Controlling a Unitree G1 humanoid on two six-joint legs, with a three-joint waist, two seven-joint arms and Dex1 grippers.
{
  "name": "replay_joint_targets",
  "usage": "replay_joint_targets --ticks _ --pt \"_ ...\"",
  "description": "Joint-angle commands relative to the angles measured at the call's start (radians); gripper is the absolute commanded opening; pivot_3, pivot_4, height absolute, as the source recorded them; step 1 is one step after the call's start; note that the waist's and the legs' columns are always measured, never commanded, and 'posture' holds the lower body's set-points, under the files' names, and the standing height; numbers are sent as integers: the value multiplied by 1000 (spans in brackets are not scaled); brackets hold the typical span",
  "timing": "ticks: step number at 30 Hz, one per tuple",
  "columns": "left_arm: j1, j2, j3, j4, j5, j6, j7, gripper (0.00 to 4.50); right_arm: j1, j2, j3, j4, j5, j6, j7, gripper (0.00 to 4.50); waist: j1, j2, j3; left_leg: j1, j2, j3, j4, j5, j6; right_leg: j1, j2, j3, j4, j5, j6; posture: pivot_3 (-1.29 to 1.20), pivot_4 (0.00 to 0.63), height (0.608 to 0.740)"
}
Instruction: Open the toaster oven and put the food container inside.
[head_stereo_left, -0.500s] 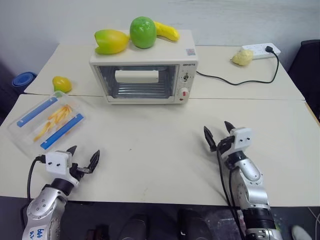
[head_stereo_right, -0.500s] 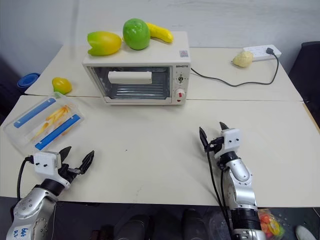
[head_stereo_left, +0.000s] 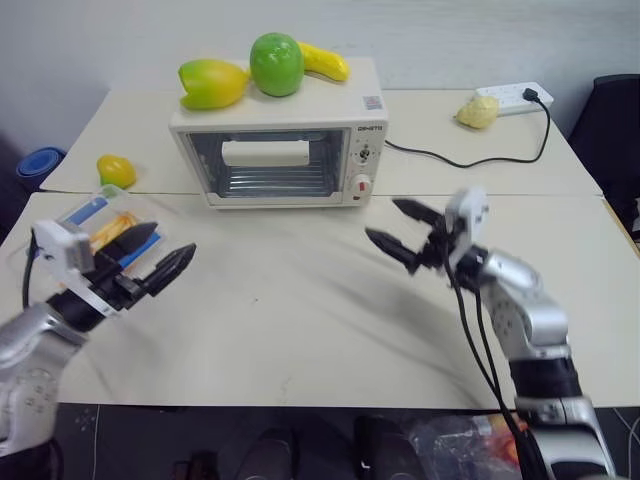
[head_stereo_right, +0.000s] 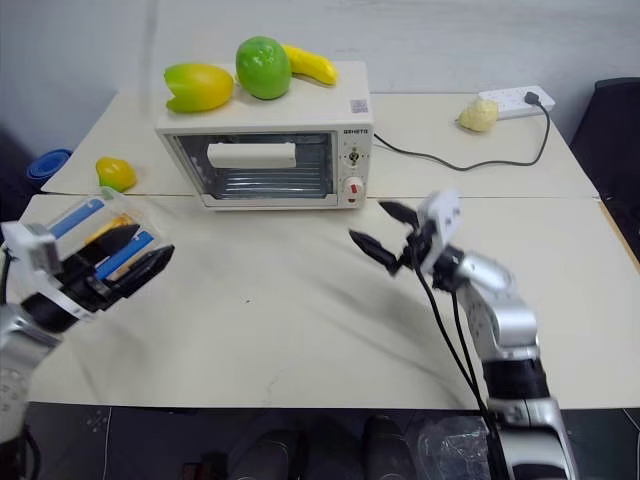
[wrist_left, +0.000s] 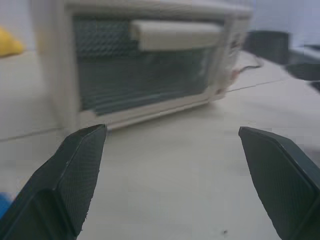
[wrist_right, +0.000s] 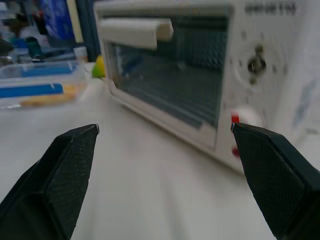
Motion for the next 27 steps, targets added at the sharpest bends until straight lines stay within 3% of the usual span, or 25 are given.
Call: replay_joint_targets --ticks 1,4,14,21,27 --pt "-35 50 49 6 -96 46 -78 4500 -112 24 24 94 -7 24 38 4440 -2 0 0 -1 0 -1 -1 0 0 0 0 0 1 0 0 0 150 740" --pt "-40 75 56 20 -88 47 -116 4500 -222 80 57 204 -55 -8 39 4440 -13 0 0 -3 -1 -2 -1 -1 0 -2 0 -1 0 0 0 0 150 740" --pt "-16 9 48 20 14 -51 -101 4500 -430 254 84 446 -150 -50 -7 4440 -20 1 0 -3 -1 -1 0 0 -1 -4 0 0 3 0 0 0 150 740" --pt "-24 -37 72 64 77 -106 -41 4500 -452 328 120 463 -168 -45 53 4440 -20 1 0 -4 -2 -1 0 0 -1 -5 0 0 3 0 0 0 150 740" --pt "-50 -33 150 120 24 -74 23 4500 -353 280 200 315 -181 6 166 4440 -23 1 0 -4 -1 -2 -1 0 -1 -7 1 1 3 0 0 0 150 740"
